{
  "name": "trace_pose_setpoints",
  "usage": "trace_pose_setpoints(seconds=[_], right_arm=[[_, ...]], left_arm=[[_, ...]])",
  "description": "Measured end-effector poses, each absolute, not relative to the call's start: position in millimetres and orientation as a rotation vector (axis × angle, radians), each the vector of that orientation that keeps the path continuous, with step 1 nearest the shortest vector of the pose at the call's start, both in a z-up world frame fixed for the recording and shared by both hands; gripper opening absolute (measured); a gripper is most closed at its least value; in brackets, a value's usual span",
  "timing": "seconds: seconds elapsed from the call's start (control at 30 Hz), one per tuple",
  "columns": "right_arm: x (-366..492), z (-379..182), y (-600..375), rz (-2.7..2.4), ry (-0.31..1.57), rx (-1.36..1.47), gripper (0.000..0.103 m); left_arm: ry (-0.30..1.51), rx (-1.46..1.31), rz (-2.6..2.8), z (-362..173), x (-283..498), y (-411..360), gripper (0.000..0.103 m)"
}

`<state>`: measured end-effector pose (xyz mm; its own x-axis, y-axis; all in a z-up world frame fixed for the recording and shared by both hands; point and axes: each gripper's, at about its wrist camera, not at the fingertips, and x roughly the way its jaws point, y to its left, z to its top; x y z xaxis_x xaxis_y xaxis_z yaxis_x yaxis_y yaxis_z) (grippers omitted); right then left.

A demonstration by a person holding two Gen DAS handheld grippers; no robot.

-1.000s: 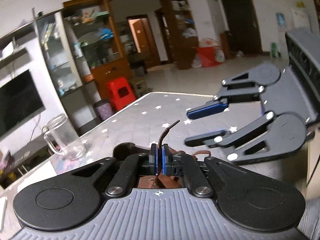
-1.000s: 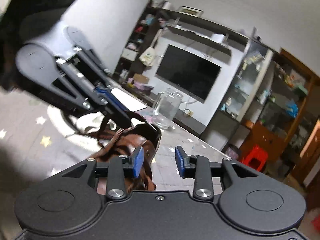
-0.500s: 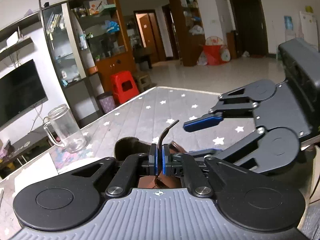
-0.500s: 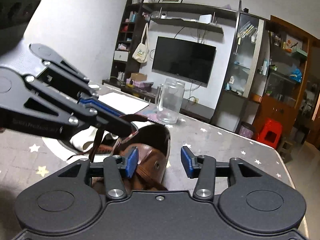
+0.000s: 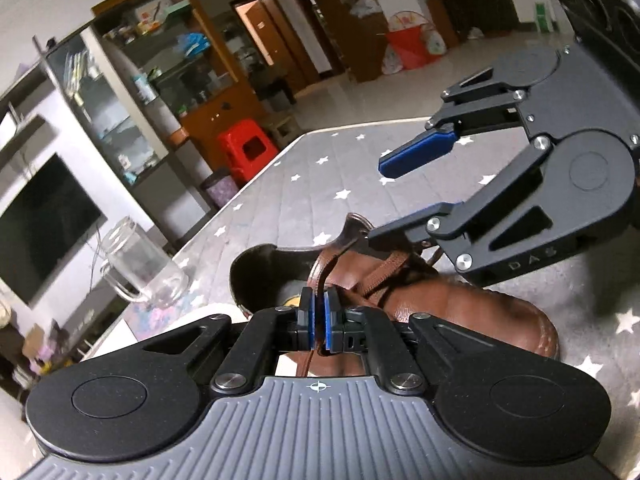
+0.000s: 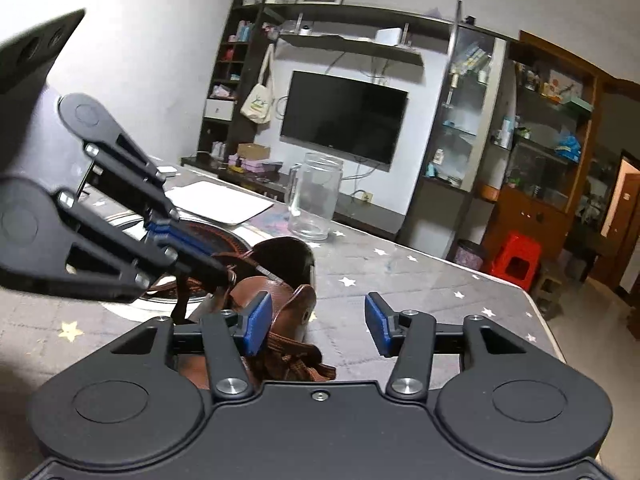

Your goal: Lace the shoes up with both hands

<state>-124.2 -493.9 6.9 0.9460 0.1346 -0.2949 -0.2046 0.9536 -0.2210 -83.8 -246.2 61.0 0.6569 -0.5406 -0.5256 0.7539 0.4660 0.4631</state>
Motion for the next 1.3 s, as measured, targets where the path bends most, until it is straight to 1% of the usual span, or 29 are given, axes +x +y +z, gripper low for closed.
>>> trace_pose_setpoints(seconds=[0.4,0.67,1.1,1.3], right_arm=[[-118,4,-505,0.146,0.294,-0.196,0.055],[-117,3,-505,0.143,0.301,-0.181,0.057],[-116,2,-505,0.152,0.297,-0.176,0.057],[-119,1,-507,0.157,0.294,-0.175,0.057]], left_arm=[[0.334,0.777,-0.862,51,-67,-256,0.005],[0.392,0.783,-0.88,59,-56,-262,0.005],[0.43,0.821,-0.86,58,-56,-271,0.005],[0.419,0.832,-0.871,60,-58,-274,0.005]])
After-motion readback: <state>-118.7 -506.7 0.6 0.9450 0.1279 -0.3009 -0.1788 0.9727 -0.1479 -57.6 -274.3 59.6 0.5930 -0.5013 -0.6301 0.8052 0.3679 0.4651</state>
